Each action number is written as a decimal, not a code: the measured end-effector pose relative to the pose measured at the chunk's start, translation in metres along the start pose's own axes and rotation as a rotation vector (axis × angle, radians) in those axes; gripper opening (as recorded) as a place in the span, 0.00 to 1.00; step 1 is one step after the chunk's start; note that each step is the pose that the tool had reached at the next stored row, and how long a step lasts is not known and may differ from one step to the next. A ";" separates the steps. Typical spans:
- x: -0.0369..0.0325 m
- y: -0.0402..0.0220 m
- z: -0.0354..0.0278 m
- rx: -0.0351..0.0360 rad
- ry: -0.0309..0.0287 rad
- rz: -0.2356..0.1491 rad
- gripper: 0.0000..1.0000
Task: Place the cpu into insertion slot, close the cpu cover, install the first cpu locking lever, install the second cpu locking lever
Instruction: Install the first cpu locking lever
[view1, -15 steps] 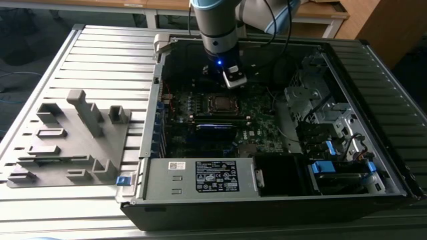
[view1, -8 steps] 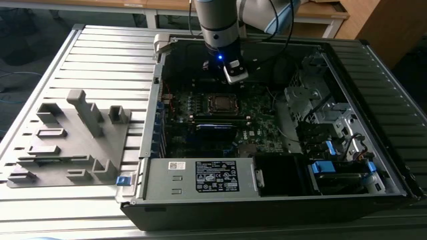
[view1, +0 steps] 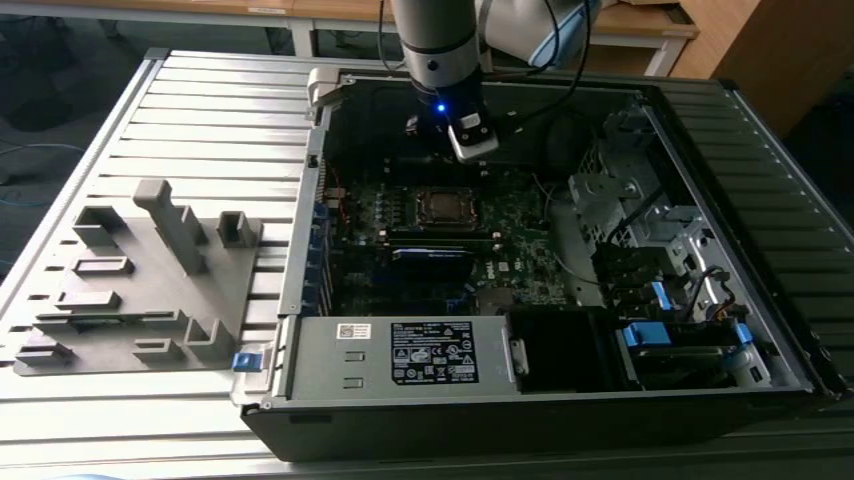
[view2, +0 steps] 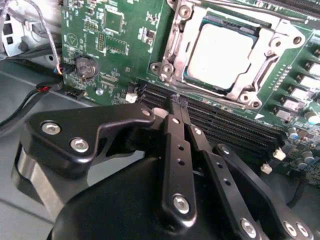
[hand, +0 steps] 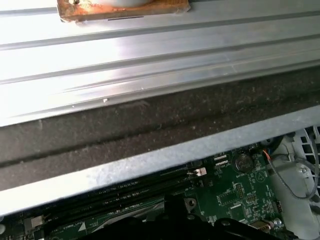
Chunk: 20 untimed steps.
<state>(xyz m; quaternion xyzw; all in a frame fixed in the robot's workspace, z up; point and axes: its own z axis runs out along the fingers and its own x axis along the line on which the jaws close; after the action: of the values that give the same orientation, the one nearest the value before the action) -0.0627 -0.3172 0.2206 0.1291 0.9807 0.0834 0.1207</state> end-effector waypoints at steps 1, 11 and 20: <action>0.0000 0.0000 0.0000 0.0003 0.0007 0.000 0.11; -0.0022 0.0004 0.0015 0.0848 0.0967 0.001 0.11; -0.0033 0.0006 0.0021 0.1121 0.1409 -0.002 0.11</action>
<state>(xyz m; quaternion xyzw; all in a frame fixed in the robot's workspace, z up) -0.0588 -0.3172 0.2194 0.1286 0.9900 0.0372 0.0441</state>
